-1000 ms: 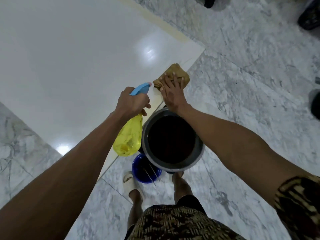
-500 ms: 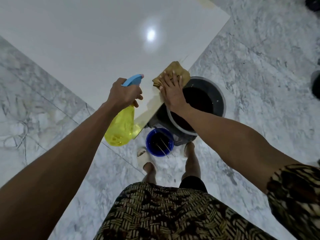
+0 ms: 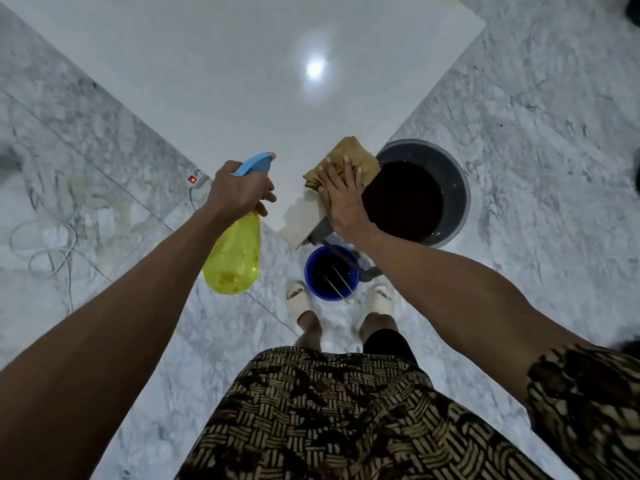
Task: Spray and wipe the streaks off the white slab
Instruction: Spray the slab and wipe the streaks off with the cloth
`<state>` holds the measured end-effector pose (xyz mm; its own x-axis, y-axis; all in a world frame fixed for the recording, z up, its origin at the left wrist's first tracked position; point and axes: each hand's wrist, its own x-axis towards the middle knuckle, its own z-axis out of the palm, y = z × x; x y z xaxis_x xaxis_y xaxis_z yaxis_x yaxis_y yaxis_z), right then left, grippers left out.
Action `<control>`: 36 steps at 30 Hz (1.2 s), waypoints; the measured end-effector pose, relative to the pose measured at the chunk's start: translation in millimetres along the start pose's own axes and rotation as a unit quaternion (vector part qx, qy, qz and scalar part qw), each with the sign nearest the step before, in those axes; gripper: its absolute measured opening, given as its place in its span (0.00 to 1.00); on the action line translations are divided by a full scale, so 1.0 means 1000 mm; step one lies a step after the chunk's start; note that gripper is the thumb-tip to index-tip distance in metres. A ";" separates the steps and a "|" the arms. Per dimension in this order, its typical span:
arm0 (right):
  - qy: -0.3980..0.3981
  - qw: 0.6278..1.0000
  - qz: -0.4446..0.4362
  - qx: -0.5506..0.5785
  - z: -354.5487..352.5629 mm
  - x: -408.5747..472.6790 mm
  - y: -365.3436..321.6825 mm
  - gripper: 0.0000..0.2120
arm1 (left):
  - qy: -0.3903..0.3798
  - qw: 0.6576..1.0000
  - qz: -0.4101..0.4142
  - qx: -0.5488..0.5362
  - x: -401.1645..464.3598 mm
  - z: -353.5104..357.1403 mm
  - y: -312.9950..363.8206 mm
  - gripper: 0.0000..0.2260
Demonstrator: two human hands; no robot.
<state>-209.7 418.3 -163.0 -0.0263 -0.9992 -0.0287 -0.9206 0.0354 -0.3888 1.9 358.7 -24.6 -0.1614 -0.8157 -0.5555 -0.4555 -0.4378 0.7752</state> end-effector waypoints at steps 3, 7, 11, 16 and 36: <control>0.017 1.000 -0.001 0.002 0.000 -0.002 -0.006 0.24 | 0.011 1.000 -0.003 -0.002 -0.013 -0.002 -0.005 0.30; 0.011 1.000 -0.014 -0.007 -0.001 -0.003 -0.009 0.22 | 0.035 0.999 -0.005 -0.017 -0.033 -0.001 -0.015 0.31; 0.015 0.998 -0.064 0.021 0.017 -0.029 -0.027 0.20 | 0.043 0.998 -0.025 -0.042 -0.052 0.009 -0.028 0.31; 0.023 0.997 -0.073 0.024 0.032 -0.050 -0.058 0.23 | 0.040 0.997 -0.002 -0.065 -0.073 0.015 -0.039 0.24; -0.210 0.853 0.196 0.436 0.062 -0.184 -0.282 0.21 | 0.006 0.999 0.032 -0.008 -0.151 -0.136 -0.101 0.10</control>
<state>78.9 592.7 -105.5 0.0451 -0.8205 -0.5699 -0.2280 0.5470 -0.8055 191.4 475.1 21.6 -0.1786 -0.8469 -0.5008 -0.4309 -0.3902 0.8137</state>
